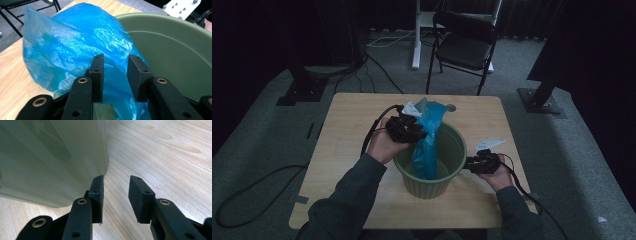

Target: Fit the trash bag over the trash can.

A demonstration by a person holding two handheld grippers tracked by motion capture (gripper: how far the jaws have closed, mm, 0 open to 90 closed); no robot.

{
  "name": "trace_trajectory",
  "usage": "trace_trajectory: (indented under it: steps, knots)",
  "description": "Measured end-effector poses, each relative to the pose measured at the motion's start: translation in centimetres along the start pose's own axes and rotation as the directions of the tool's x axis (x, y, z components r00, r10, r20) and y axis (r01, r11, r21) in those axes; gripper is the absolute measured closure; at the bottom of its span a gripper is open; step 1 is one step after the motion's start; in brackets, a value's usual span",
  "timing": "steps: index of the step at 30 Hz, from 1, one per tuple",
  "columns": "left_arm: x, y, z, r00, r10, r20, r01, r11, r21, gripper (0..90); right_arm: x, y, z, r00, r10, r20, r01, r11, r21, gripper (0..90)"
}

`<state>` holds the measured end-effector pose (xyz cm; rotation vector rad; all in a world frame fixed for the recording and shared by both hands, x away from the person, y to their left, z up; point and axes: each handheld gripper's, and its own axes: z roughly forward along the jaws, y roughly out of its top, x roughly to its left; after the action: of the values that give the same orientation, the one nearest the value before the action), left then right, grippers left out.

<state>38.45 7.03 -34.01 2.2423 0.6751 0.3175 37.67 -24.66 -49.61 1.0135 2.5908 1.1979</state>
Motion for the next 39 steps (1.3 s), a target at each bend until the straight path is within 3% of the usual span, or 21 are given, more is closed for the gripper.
trace_trajectory:
  steps: [12, 19, 21, 25, 27, 28, 34, 39]
  knots:
    - [2.3, 1.3, -0.1, 0.9985, -0.042, -0.034, 0.04, 0.9979, -0.051, 59.2, 0.0, 0.0, 0.0, 1.0, 0.002, 0.0, -0.002, 1.0, 0.005, 64.4]
    - [4.3, 2.2, 0.9, 0.9925, -0.122, -0.003, 0.121, 0.9892, -0.083, 50.2, 0.0, 0.0, 0.1, 1.0, 0.0, 0.0, 0.0, 1.0, 0.01, 64.5]
    - [4.3, 2.2, 0.9, 0.9925, -0.122, -0.003, 0.121, 0.9892, -0.083, 49.0, 0.0, 0.0, 0.1, 1.0, 0.0, 0.001, 0.0, 1.0, 0.008, 64.5]
    - [4.7, 2.6, 2.3, 0.9905, -0.137, -0.016, 0.136, 0.9904, -0.024, 47.8, -0.1, 0.0, 0.1, 1.0, 0.001, 0.003, -0.001, 1.0, 0.012, 64.4]
    - [4.7, 2.5, 2.5, 0.9907, -0.135, -0.02, 0.134, 0.9909, -0.01, 50.1, -0.1, 0.0, 0.1, 1.0, 0.0, 0.001, 0.0, 1.0, 0.013, 64.5]
    - [4.6, 2.5, 3.0, 0.9901, -0.13, -0.052, 0.132, 0.991, 0.023, 53.3, -0.1, 0.0, 0.1, 1.0, 0.0, 0.002, 0.0, 1.0, 0.011, 64.4]
    - [3.5, 2.7, 2.4, 0.9918, -0.108, -0.067, 0.108, 0.9941, -0.007, 79.9, -0.1, -0.1, -0.1, 1.0, -0.003, 0.008, 0.003, 1.0, 0.008, 64.4]
    - [2.9, 2.7, 1.7, 0.9952, -0.082, -0.053, 0.081, 0.9964, -0.024, 88.9, -0.2, -0.1, -0.3, 0.9999, 0.001, 0.013, -0.001, 1.0, 0.003, 64.4]
